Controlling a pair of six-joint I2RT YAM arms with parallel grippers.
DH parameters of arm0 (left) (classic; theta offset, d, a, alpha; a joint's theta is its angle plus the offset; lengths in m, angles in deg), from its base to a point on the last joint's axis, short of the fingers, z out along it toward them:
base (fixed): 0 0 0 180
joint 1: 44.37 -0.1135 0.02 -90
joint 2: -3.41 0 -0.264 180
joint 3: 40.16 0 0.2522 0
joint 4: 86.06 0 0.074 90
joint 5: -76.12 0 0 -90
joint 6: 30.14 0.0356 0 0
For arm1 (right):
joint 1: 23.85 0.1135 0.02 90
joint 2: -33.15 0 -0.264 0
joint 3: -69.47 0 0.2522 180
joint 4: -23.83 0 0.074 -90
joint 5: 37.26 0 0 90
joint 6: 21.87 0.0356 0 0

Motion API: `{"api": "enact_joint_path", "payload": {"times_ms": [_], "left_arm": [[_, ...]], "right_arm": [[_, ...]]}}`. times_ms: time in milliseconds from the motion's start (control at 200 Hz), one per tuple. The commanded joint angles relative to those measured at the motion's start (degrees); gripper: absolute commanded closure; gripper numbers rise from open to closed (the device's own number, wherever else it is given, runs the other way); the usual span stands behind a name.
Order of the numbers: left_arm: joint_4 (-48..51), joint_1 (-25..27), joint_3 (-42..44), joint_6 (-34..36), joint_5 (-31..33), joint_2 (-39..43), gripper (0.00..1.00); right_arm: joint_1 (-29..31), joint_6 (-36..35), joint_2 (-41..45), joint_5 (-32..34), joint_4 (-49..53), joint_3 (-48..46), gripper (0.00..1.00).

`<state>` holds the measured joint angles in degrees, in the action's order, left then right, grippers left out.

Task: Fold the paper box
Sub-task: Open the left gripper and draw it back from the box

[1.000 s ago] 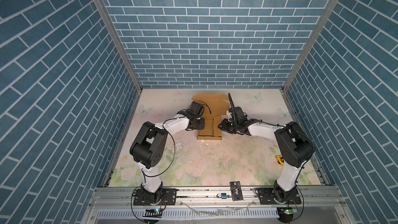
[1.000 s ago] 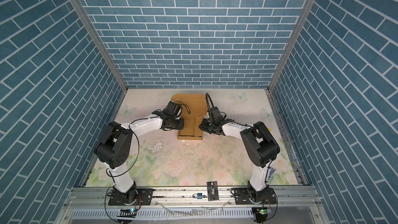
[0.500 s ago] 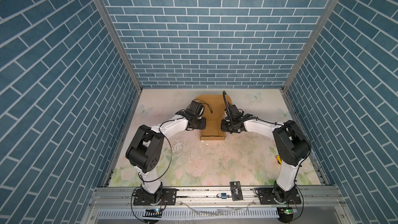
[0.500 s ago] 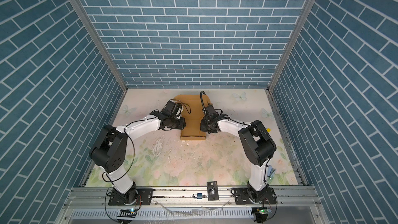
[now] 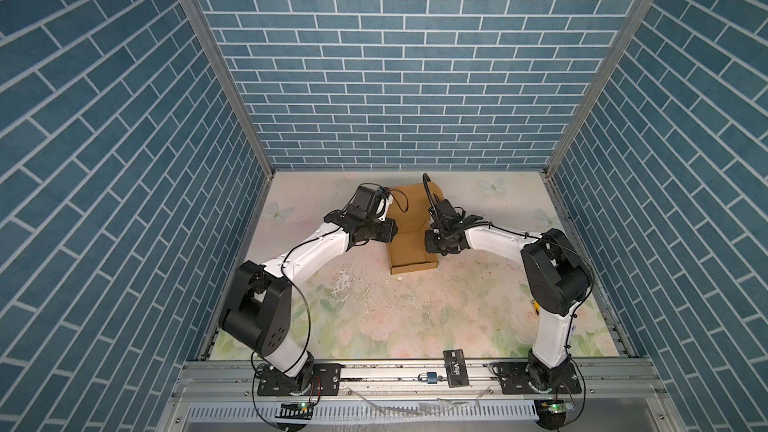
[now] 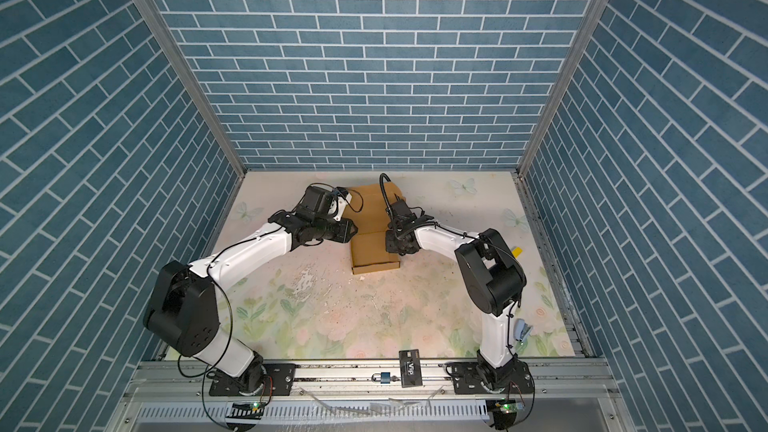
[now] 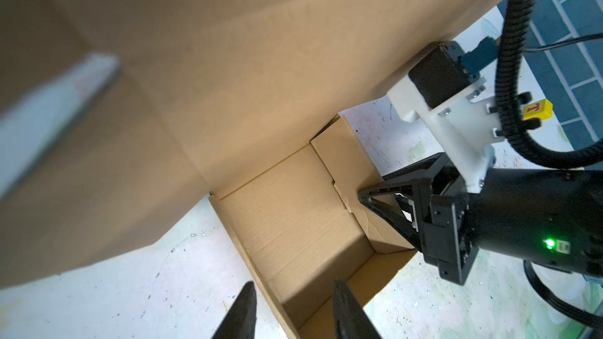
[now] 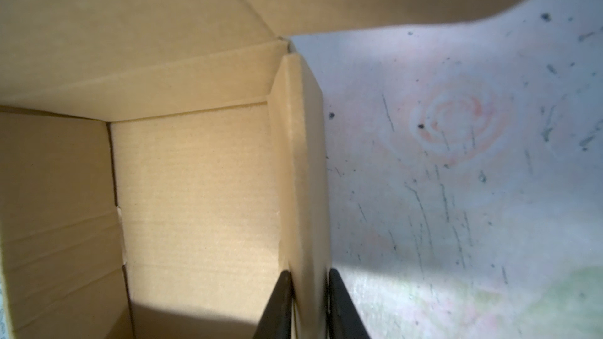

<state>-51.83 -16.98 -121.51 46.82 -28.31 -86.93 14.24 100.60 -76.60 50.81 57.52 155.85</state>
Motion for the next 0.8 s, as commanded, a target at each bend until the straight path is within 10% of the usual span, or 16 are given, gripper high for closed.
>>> {"api": "enact_joint_path", "payload": {"times_ms": [0,795], "left_arm": [[1.2,-1.8,-1.0,3.4,-0.7,1.7,0.59],[0.0,-24.1,1.4,5.6,-5.5,8.1,0.54]], "right_arm": [[0.3,-2.4,-2.4,2.7,3.8,1.3,0.8],[0.3,-5.9,-7.8,6.7,5.2,3.0,0.86]]}}
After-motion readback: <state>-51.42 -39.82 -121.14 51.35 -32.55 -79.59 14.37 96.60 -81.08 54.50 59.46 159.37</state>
